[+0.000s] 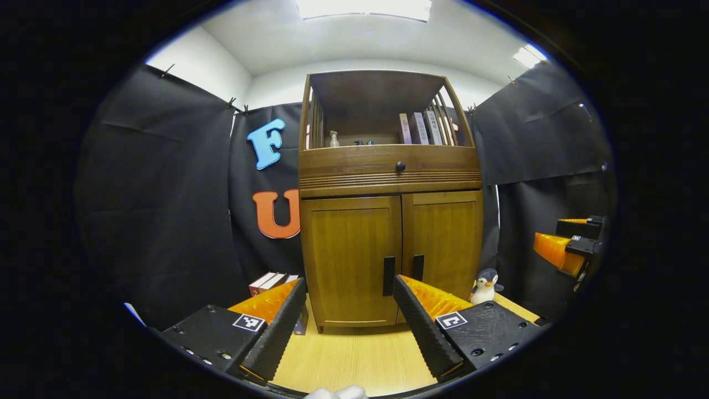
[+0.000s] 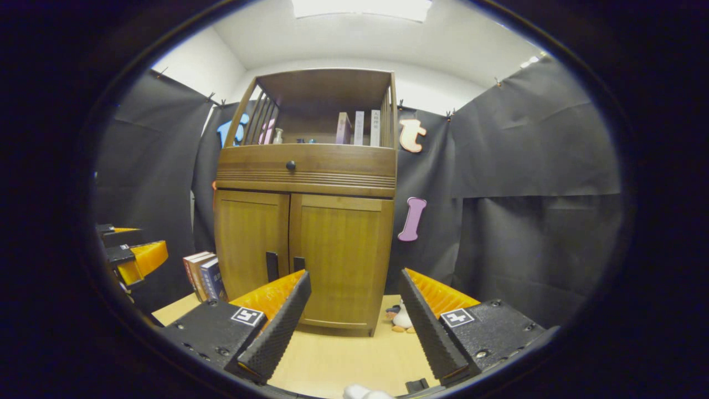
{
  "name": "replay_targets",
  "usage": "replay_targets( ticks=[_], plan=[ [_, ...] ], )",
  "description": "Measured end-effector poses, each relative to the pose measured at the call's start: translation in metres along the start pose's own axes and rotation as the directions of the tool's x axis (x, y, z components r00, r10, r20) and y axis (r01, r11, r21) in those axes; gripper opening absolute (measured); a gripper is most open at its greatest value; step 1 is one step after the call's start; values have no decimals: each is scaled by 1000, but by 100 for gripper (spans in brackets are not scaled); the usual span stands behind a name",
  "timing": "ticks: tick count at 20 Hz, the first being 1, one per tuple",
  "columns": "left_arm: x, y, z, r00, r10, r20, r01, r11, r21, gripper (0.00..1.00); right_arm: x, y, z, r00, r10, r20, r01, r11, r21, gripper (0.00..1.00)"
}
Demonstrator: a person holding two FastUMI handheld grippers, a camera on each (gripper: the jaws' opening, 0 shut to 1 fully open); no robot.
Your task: Open the right door of the double-door shoe cabinet with the right hand, and open the left door with the left hand.
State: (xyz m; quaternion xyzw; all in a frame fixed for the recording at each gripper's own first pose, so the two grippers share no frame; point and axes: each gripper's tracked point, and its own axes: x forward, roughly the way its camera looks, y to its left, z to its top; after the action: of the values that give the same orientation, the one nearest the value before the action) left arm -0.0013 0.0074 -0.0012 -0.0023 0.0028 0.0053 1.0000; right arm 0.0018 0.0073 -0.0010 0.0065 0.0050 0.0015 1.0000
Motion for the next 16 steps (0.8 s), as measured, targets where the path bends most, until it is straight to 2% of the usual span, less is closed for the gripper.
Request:
replay_targets(
  ticks=[8,12,16],
  plan=[
    [1,7,-7,1000,6,-11,-6,1000,6,96,29,4,-23,1000,2,-23,-3,999,-38,100],
    [-6,15,-9,1000,19,-24,-19,1000,22,96,68,18,-48,999,21,-47,-23,999,-48,100],
    [-15,19,-11,999,32,-39,-31,999,29,96,122,49,-73,996,52,-72,-55,998,-41,100]
  ],
)
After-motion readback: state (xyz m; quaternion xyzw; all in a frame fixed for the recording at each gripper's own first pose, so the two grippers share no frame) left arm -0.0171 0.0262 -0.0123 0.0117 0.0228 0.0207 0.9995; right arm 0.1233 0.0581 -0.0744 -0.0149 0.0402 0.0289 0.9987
